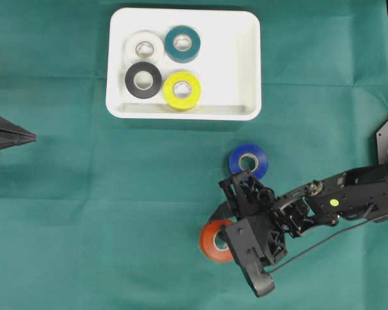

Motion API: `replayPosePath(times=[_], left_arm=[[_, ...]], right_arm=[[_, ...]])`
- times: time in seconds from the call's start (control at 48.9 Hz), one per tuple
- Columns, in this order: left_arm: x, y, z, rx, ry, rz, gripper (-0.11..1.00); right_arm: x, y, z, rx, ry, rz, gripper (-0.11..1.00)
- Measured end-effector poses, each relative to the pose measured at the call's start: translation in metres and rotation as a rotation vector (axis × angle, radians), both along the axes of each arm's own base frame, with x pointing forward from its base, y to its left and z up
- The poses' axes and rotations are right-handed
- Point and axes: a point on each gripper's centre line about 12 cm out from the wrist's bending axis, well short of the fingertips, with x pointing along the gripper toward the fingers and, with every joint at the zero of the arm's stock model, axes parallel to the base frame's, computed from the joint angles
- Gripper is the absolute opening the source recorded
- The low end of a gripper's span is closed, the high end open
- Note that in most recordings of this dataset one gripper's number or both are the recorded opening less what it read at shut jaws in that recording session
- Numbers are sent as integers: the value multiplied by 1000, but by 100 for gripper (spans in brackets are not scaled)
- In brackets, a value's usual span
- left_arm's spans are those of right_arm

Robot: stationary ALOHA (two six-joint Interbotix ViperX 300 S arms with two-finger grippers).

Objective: Put the tape into the white case with the right arm.
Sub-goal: 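Lift the orange-red tape and carry it into the tray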

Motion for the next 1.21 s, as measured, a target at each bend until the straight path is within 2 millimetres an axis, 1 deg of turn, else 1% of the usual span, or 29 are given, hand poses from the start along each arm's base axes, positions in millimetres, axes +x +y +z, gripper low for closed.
replayPosePath(times=[0.123, 0.246, 0.43, 0.552, 0.655, 0.778, 0.941, 1.146, 1.207], left_arm=[[0, 0, 0, -1, 0, -1, 0], [0, 0, 0, 0, 0, 0, 0], [0, 0, 0, 0, 0, 0, 0], [0, 0, 0, 0, 0, -2, 0], [0, 0, 0, -1, 0, -1, 0], [0, 0, 0, 0, 0, -2, 0], [0, 0, 0, -2, -1, -1, 0], [0, 0, 0, -1, 0, -1, 0], [0, 0, 0, 0, -2, -1, 0]], right_arm=[[4, -16, 2, -2, -1, -45, 1], [9, -35, 8, 2, -16, -96, 1], [15, -73, 17, 6, -38, -197, 1], [18, -103, 18, 5, -42, -272, 1], [18, -123, 18, 4, -41, -324, 1], [17, -148, 18, -1, -43, -387, 1], [12, -189, 20, -3, -47, -491, 1], [0, -240, 22, -3, -64, -622, 1], [-3, -252, 23, 1, -75, -653, 1]])
